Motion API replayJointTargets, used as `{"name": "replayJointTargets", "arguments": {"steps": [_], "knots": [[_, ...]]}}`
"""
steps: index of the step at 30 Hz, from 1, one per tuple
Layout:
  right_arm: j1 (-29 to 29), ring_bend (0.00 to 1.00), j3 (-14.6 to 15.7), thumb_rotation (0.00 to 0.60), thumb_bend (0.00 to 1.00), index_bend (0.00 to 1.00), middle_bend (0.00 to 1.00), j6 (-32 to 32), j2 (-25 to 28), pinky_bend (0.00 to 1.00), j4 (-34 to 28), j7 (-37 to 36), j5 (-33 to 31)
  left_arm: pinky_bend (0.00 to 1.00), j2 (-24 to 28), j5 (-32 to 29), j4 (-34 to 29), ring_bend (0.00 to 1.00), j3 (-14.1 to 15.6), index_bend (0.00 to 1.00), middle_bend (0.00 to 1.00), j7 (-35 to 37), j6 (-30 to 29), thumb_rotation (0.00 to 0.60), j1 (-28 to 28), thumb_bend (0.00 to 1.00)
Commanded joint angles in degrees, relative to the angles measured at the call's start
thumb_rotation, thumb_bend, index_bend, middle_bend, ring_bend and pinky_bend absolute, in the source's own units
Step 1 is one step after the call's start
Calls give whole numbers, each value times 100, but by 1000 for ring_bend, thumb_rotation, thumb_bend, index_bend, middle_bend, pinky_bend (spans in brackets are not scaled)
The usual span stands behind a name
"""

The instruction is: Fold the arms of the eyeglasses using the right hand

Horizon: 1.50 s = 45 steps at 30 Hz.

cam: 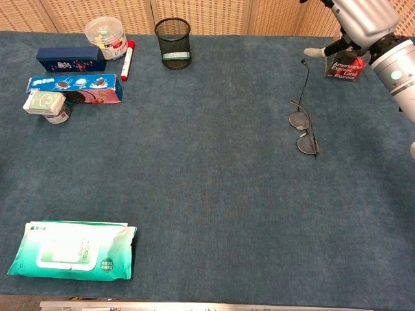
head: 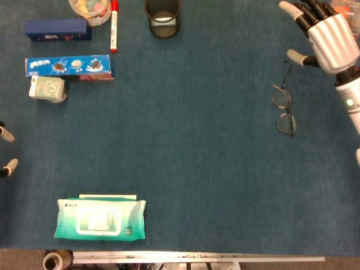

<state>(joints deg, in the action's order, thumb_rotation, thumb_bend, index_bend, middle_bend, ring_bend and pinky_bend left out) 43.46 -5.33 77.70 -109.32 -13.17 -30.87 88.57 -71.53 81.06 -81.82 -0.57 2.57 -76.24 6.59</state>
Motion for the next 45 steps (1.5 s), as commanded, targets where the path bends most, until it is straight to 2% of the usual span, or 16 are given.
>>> {"name": "replayJointTargets", "arguments": {"steps": [1,17,33,45], "knots": [[-26,178,53,600,46,183,314,-51,-18,337,7,-33,29,453,-2,-5,6,260,-5,426,282,9,1,600,0,177],[-232,178,289,600,42,183,314,45,-19,337,-112,-349,178,453,-25,-6,19,260,-12,426,282,-4,20,600,13,177],[-578,178,587,600,41,183,315,479,122,337,-446,-285,448,453,-18,30,-50,260,-11,426,282,-90,4,600,30,177],[-620,178,699,600,41,183,315,280,24,337,-432,-256,534,453,-23,10,-39,260,-2,426,282,-69,13,600,18,177]]}}
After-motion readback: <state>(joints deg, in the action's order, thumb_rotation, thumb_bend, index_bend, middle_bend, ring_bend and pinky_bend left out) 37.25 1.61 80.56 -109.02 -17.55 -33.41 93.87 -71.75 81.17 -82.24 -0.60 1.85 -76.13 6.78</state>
